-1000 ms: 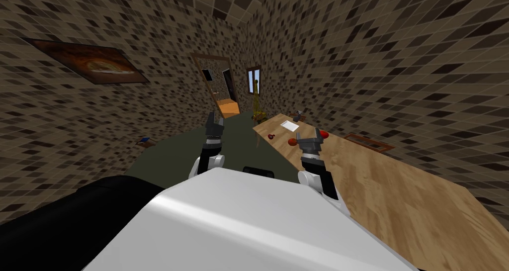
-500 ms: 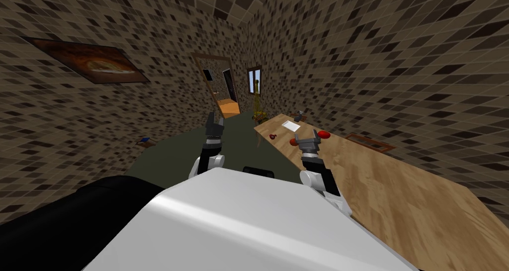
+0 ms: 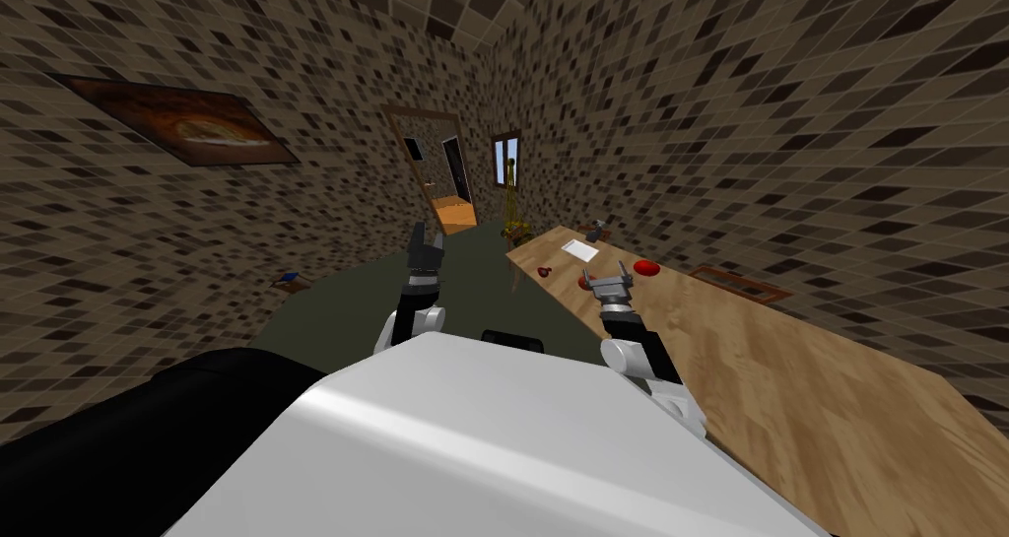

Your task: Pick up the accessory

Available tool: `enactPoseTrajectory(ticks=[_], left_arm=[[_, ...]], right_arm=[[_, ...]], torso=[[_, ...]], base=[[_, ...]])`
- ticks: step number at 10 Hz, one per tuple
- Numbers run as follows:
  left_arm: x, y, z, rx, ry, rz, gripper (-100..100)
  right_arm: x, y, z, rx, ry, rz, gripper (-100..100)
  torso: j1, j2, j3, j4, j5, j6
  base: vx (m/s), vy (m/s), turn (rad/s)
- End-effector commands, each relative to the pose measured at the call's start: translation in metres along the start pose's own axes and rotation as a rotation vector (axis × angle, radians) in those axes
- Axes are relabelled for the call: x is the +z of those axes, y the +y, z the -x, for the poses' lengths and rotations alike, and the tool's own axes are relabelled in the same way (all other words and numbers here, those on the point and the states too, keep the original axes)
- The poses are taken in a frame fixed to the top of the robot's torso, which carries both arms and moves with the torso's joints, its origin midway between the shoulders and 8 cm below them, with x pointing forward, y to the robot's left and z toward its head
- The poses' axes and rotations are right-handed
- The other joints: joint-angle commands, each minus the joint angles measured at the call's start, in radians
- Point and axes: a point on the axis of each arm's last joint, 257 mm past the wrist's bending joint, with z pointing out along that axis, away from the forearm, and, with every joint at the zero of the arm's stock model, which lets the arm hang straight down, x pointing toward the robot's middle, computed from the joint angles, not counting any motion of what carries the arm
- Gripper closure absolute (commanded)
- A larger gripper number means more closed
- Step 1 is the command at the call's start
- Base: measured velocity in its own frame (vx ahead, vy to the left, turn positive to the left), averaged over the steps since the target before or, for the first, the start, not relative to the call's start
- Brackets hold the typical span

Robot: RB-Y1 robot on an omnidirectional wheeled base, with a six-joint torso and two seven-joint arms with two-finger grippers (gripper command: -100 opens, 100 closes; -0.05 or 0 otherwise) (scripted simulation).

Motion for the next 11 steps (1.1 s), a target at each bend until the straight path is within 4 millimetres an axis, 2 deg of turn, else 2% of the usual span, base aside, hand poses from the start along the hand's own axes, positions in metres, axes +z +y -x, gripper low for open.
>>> enactPoseTrajectory(ticks=[1, 2, 3, 4, 5, 6, 7, 8, 9, 10, 11], left_arm=[[0.000, 0.000, 0.000, 0.000, 0.000, 0.000, 0], [0.000, 0.000, 0.000, 0.000, 0.000, 0.000, 0], [0.000, 0.000, 0.000, 0.000, 0.000, 0.000, 0], [0.000, 0.000, 0.000, 0.000, 0.000, 0.000, 0], [0.000, 0.000, 0.000, 0.000, 0.000, 0.000, 0], [0.000, 0.000, 0.000, 0.000, 0.000, 0.000, 0], [0.000, 0.000, 0.000, 0.000, 0.000, 0.000, 0], [0.000, 0.000, 0.000, 0.000, 0.000, 0.000, 0], [0.000, 0.000, 0.000, 0.000, 0.000, 0.000, 0], [0.000, 0.000, 0.000, 0.000, 0.000, 0.000, 0], [0.000, 0.000, 0.000, 0.000, 0.000, 0.000, 0]], right_arm=[[0.000, -0.004, 0.008, 0.053, -0.017, -0.020, -100], [0.000, -0.011, 0.024, 0.099, -0.048, -0.056, -100], [0.000, -0.011, 0.024, 0.128, -0.050, -0.054, -100], [0.000, -0.018, 0.040, 0.177, -0.085, -0.088, -100], [0.000, -0.018, 0.040, 0.206, -0.087, -0.087, -100], [-0.002, -0.024, 0.056, 0.253, -0.126, -0.119, -100], [-0.002, -0.024, 0.056, 0.284, -0.128, -0.116, -100], [-0.004, -0.030, 0.073, 0.332, -0.170, -0.145, -100], [-0.004, -0.030, 0.073, 0.364, -0.173, -0.142, -100], [-0.008, -0.037, 0.090, 0.403, -0.218, -0.170, -100], [-0.008, -0.037, 0.090, 0.445, -0.222, -0.165, -100]], torso=[[0.000, 0.000, 0.000, 0.000, 0.000, 0.000], [0.000, 0.000, 0.000, 0.000, 0.000, 0.000], [0.000, -0.001, 0.000, 0.000, 0.000, 0.000], [-0.001, 0.000, 0.000, 0.000, 0.000, 0.000], [-0.001, -0.001, 0.000, 0.000, 0.000, 0.000], [-0.001, -0.001, 0.000, 0.000, 0.000, 0.000], [0.000, -0.001, 0.000, 0.000, 0.000, 0.000], [0.000, -0.001, 0.000, 0.000, 0.000, 0.000], [0.000, -0.002, -0.001, 0.000, 0.000, 0.000], [-0.001, -0.002, -0.001, 0.000, 0.000, 0.000], [-0.001, -0.002, -0.001, 0.000, 0.000, 0.000]], base=[[0.019, 0.043, 0.007], [0.024, 0.053, 0.018], [0.024, 0.044, 0.006], [0.026, 0.046, 0.021], [0.023, 0.044, 0.009], [0.025, 0.063, 0.031], [0.031, 0.048, 0.008], [0.045, 0.051, 0.031], [0.045, 0.037, 0.016], [0.050, 0.042, 0.036], [0.040, 0.036, 0.016]])
